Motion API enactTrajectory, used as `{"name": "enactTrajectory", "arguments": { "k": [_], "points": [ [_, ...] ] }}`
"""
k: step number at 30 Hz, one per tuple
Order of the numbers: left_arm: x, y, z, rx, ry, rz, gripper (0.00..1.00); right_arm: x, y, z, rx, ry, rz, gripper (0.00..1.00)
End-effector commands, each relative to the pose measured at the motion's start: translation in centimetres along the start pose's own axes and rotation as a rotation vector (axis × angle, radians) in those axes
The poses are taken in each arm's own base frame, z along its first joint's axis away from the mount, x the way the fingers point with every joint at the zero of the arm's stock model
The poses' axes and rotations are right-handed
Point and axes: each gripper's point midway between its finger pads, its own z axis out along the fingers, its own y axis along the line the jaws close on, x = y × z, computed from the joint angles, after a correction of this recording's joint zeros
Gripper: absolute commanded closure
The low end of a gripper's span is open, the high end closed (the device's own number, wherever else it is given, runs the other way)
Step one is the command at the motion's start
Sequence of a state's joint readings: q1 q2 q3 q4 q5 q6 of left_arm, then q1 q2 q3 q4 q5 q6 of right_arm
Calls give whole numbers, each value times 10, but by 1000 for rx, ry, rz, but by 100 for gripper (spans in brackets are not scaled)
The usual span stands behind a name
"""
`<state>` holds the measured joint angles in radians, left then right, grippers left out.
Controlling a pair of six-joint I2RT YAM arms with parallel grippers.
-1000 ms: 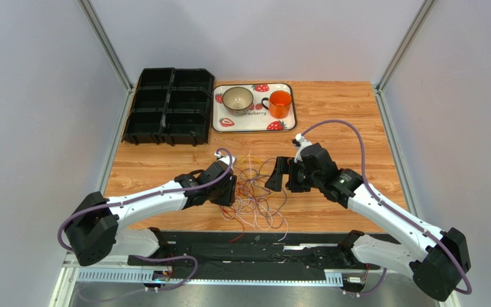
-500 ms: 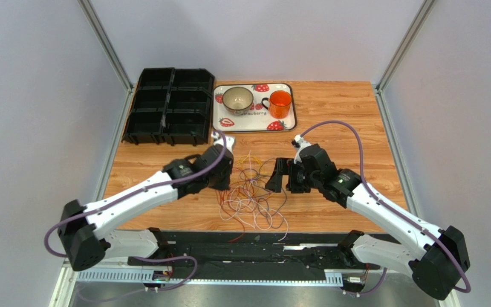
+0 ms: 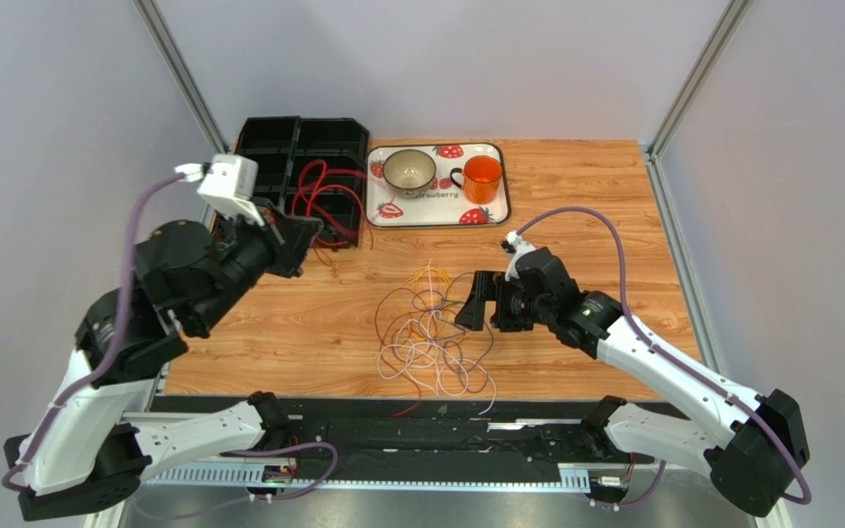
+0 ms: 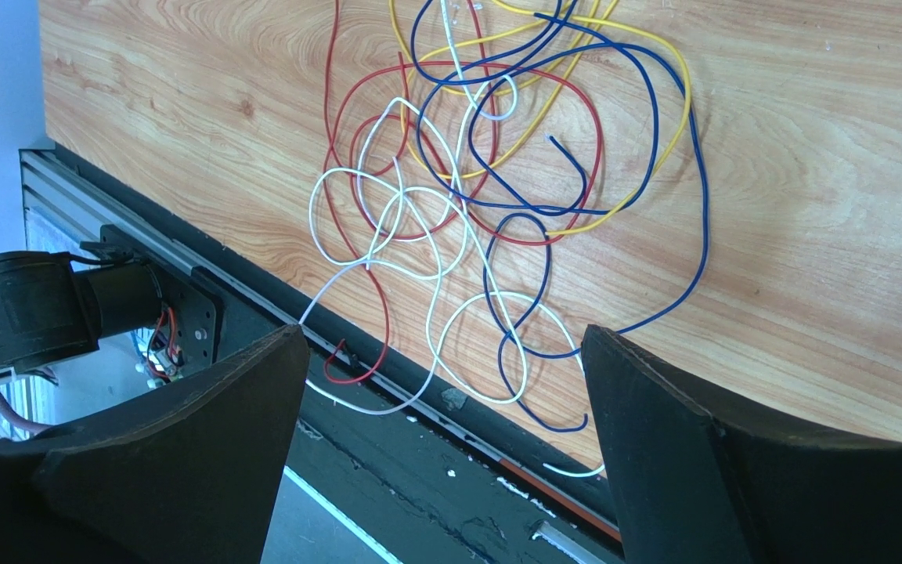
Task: Untangle the cables
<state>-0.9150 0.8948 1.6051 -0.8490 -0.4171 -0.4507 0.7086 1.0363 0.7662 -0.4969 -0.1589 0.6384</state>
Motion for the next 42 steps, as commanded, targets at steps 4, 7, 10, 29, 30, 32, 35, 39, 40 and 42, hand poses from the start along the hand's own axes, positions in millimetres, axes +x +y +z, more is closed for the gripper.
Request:
{"name": "enactTrajectory", "arguments": {
  "k": [4,7,10,29,30,32,35,39,40,42],
  "points": [
    [65,41,31,-217,155,150,100,-6,8,-9,-37,-51,-20,9],
    [65,50,37,-274,148,183,100,-1,0,-8,-22,-57,-17,9],
    [62,55,44,-300,138,208,100,0,-10,-6,16,-77,-6,9],
    [-44,129,164,-463,14,164,100,21,-54,-14,153,-103,-9,10],
    [-69,124,166,-458,-41,161,100,22,-53,-13,141,-98,-20,10],
    [-80,134,191,-475,-71,179,100,20,-52,-14,140,-102,-39,9],
    [-102,148,226,-491,-158,204,100,18,-52,-13,144,-98,-62,9],
    [-123,182,271,-538,-247,179,100,21,-44,-6,95,-57,-92,8],
    [-127,196,280,-524,-256,151,100,24,-41,-3,78,-36,-96,8],
    [-122,213,310,-478,-273,59,100,24,-38,0,58,-26,-106,8]
  ]
}}
